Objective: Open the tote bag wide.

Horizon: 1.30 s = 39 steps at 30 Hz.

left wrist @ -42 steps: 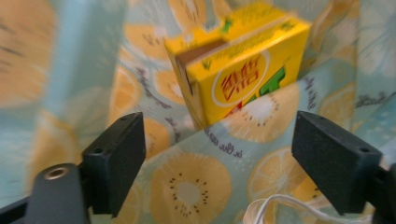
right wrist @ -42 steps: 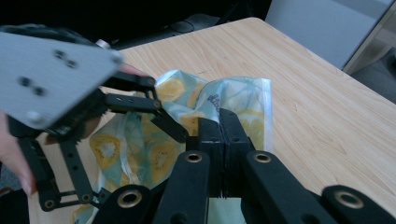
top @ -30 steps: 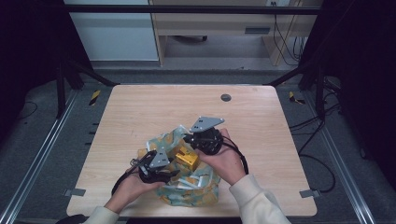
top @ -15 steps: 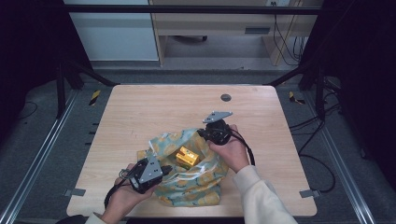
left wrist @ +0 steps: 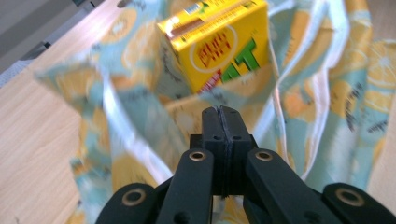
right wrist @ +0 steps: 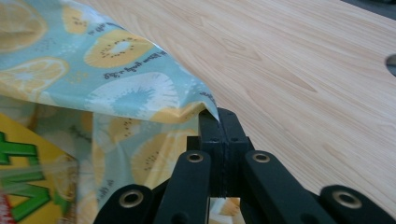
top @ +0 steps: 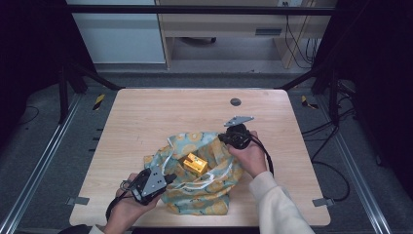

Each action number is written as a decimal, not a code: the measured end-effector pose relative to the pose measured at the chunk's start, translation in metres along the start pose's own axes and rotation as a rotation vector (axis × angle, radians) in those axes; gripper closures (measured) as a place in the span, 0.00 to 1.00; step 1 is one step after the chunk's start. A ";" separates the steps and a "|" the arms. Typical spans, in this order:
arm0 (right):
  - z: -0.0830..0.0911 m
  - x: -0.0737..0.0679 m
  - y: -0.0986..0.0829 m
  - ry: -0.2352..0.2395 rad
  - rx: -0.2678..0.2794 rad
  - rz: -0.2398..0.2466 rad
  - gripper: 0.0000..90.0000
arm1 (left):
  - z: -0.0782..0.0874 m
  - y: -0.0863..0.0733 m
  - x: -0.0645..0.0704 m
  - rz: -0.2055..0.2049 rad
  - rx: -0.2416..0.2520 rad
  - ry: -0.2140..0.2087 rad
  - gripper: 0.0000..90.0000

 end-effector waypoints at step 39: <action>-0.003 0.075 -0.045 -0.158 -0.079 -0.048 1.00 | 0.006 -0.048 0.009 -0.030 -0.209 -0.044 1.00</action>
Point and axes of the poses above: each handheld gripper's, and its own axes: z roughly backward along the jaws, y roughly out of its top, x roughly to its right, the point moved 8 cm from there along -z, roughly forward along the jaws, and after that the axes turned 11 degrees about x, right-handed, at the moved point
